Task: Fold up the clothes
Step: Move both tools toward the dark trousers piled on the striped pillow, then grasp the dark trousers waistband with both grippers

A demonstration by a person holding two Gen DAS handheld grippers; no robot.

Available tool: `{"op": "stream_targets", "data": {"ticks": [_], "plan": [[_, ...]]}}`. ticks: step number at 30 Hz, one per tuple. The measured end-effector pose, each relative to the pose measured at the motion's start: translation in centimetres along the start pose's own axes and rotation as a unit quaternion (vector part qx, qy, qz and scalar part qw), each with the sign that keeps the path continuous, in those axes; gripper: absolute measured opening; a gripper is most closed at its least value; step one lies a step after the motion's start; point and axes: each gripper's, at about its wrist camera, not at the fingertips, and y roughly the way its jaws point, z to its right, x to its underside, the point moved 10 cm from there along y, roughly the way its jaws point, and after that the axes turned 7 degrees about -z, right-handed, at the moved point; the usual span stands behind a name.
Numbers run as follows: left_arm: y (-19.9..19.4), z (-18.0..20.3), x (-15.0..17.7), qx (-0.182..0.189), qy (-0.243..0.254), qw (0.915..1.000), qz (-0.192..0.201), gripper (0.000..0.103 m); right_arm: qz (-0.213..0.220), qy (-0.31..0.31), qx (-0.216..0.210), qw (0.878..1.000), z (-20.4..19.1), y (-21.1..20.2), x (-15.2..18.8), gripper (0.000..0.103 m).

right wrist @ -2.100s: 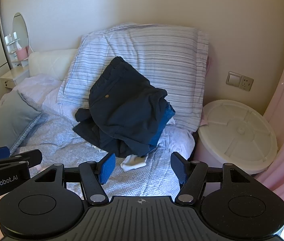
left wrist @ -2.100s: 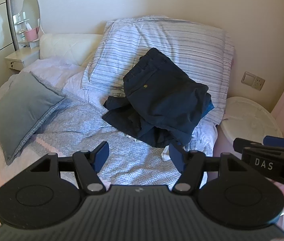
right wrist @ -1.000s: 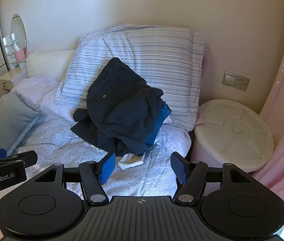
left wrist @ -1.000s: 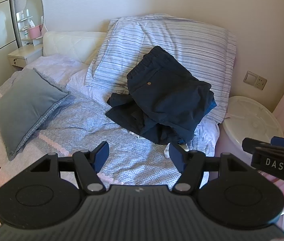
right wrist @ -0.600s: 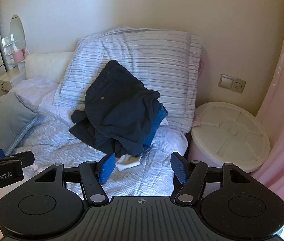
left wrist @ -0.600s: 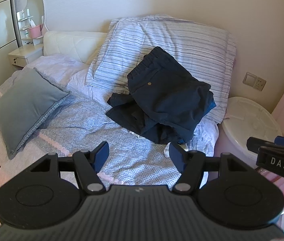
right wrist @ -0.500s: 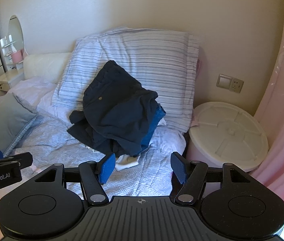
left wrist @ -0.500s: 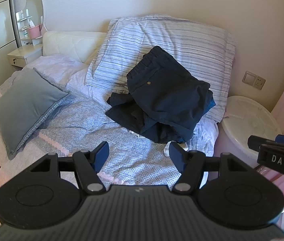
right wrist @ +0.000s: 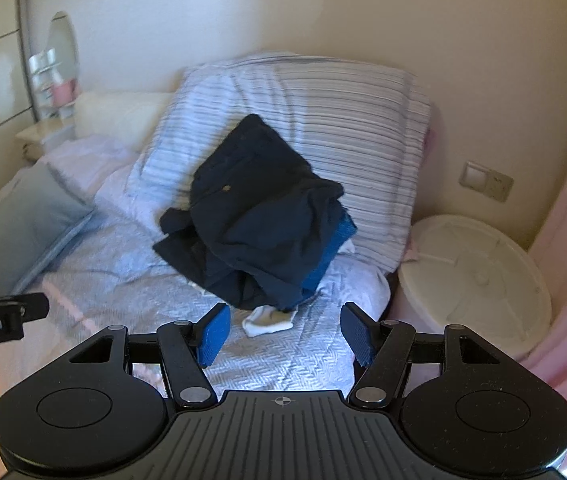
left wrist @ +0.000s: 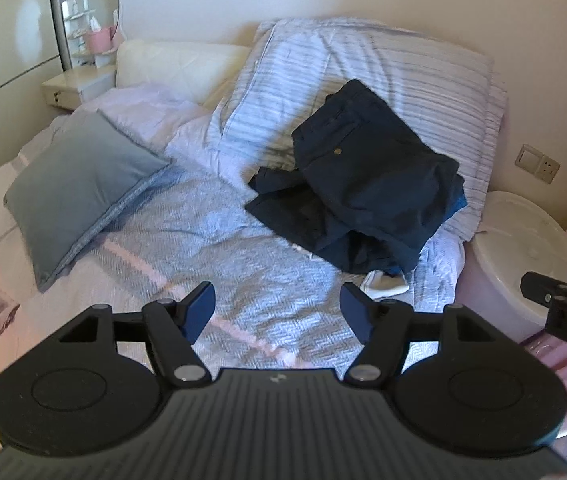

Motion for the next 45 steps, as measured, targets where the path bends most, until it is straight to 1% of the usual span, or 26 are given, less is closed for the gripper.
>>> {"op": "stream_targets", "data": {"ticks": [7, 15, 20, 26, 34, 37, 43, 45], "plan": [[1.2, 0.0, -0.2, -0.002, -0.001, 0.9999, -0.015, 0.066, -0.003, -0.009, -0.019, 1.000, -0.3, 1.3, 0.0, 0.064], [3.6, 0.1, -0.9, -0.003, -0.005, 0.9994, -0.033, 0.066, -0.010, -0.021, 0.005, 1.000, 1.1, 4.0, -0.6, 0.064], [5.7, 0.3, -2.0, -0.004, -0.008, 0.9989, -0.045, 0.066, -0.010, -0.035, 0.010, 0.999, 1.8, 5.8, -1.3, 0.064], [8.5, 1.1, -3.7, -0.001, -0.006, 0.9983, -0.059, 0.066, -0.026, -0.037, 0.011, 0.999, 2.7, 8.7, -2.4, 0.064], [13.5, 2.0, -6.6, 0.001, -0.012, 0.9969, -0.078, 0.066, -0.052, -0.067, 0.011, 0.996, 3.0, 14.0, -3.9, 0.064], [15.5, 2.1, -7.7, 0.003, -0.016, 0.9961, -0.086, 0.066, -0.059, -0.090, 0.012, 0.994, 2.8, 16.6, -4.3, 0.064], [19.8, 1.8, -8.9, 0.001, -0.024, 0.9937, -0.110, 0.066, -0.080, -0.151, 0.019, 0.985, 1.6, 22.3, -4.1, 0.064], [21.3, 1.5, -9.2, 0.000, -0.027, 0.9927, -0.118, 0.066, -0.088, -0.162, 0.022, 0.983, 1.6, 23.9, -4.2, 0.064]]}}
